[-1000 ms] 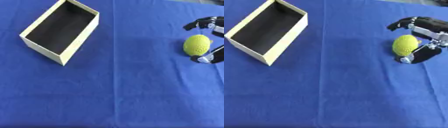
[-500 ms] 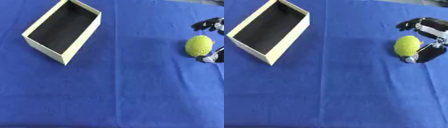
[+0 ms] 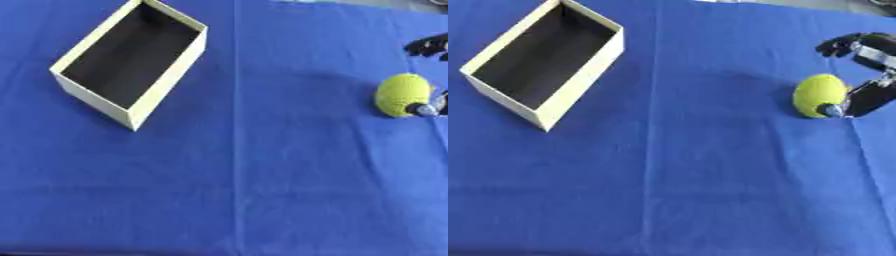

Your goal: Pick up objects on the table and place them in the box.

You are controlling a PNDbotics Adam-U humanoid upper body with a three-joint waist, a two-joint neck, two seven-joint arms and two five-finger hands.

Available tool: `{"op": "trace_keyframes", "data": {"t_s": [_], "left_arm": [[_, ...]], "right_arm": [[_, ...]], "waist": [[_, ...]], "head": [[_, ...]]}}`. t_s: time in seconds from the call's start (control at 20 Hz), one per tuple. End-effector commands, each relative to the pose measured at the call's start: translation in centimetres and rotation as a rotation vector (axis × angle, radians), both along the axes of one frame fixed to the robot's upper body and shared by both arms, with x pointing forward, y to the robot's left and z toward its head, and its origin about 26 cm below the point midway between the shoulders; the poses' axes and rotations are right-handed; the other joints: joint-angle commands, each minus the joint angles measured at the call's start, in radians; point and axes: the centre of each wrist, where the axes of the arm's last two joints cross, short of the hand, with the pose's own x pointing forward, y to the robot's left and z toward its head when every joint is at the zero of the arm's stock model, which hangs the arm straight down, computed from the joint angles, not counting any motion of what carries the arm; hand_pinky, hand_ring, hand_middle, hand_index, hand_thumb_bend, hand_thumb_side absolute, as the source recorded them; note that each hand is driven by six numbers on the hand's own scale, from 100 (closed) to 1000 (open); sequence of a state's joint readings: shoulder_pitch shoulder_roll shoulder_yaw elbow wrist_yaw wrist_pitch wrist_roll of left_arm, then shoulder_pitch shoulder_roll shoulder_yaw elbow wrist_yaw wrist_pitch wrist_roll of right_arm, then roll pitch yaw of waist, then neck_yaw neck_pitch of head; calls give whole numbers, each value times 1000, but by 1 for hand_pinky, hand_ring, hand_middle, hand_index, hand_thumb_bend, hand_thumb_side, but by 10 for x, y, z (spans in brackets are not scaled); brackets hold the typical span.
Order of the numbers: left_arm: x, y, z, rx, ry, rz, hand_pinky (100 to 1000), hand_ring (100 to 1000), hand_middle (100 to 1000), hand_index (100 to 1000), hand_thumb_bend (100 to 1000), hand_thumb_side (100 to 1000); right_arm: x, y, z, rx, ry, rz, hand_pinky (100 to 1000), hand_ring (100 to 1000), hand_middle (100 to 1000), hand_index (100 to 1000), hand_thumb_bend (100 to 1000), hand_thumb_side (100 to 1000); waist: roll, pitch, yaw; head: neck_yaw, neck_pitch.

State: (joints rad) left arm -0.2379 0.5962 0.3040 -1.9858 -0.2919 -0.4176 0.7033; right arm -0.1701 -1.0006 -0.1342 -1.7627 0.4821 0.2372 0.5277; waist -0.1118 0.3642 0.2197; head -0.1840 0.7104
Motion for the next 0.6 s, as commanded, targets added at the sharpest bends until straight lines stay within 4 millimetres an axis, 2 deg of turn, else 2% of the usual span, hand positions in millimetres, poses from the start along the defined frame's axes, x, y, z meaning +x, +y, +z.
{"op": "trace_keyframes", "data": {"t_s": [0.05,0.6], "left_arm": [[-3,1,11,36,-34,0,781,594,618,631,434,236],[-3,1,12,33,-37,-2,780,594,619,631,434,236]], "right_arm": [[1,-11,15,-55,-16,-36,901,952,898,955,504,100],[11,-25,9,-44,48,-53,898,951,898,953,509,100]], "waist": [[6,-15,0],[6,-14,5]], "head": [[-3,-12],[-6,-14]]}}
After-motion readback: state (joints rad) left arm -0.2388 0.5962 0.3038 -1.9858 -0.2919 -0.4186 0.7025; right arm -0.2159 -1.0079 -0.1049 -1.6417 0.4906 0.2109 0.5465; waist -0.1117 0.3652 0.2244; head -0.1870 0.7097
